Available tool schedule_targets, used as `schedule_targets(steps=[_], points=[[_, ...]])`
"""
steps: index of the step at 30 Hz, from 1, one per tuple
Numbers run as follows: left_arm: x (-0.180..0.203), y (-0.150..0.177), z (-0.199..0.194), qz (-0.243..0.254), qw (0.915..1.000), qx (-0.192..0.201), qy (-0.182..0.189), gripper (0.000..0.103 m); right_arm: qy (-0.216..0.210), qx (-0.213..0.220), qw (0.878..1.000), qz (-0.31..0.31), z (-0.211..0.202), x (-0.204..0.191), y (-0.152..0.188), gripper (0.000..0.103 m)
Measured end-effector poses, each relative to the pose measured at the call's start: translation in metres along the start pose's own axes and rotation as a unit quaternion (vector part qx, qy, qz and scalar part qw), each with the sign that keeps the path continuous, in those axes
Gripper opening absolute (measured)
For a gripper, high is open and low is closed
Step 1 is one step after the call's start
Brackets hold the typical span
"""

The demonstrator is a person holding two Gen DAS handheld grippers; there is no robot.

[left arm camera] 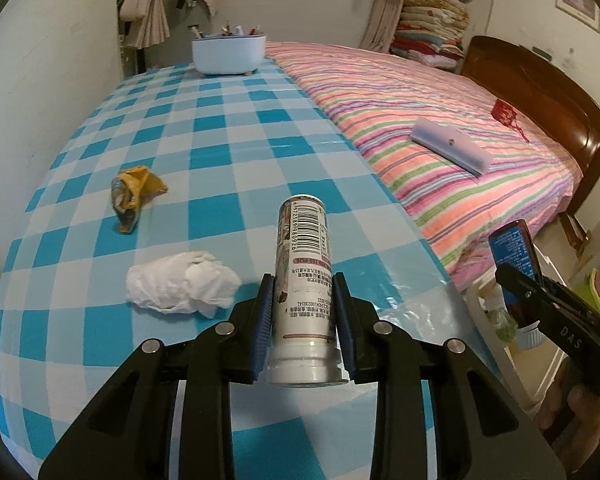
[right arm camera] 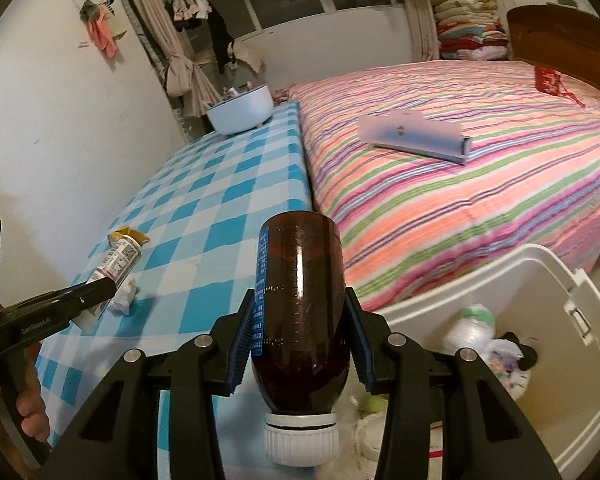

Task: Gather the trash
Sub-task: 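Carry the brown bottle with the right tool and drop it into the bin, then carry the white tube with the left tool and drop it into the bin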

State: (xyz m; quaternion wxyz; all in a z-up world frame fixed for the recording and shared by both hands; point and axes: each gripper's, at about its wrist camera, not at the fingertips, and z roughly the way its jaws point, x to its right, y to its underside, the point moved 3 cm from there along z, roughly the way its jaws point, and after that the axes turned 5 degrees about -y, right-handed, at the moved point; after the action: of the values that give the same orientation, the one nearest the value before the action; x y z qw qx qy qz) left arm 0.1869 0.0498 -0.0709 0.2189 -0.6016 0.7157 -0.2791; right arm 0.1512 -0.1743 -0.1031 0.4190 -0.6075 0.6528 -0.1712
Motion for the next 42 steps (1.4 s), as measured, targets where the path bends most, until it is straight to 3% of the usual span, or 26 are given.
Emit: schedule_targets(steps=[33,35,42], points=[[0.116,0.012,-0.017,0.096,0.9930,0.010,0.069,0.029,0.070,0.073,0.992,0.080,-0.069,0.086,0.017,0.043],[0.123,0.014,-0.017,0.102,0.9920,0.008,0.074,0.028,0.070,0.084,0.990,0.087,-0.074,0.089,0.016,0.047],[0.145,0.017,-0.016,0.114,0.9890,0.000,0.094,0.029,0.067,0.126,0.985,0.101,-0.086,0.095,0.015,0.047]])
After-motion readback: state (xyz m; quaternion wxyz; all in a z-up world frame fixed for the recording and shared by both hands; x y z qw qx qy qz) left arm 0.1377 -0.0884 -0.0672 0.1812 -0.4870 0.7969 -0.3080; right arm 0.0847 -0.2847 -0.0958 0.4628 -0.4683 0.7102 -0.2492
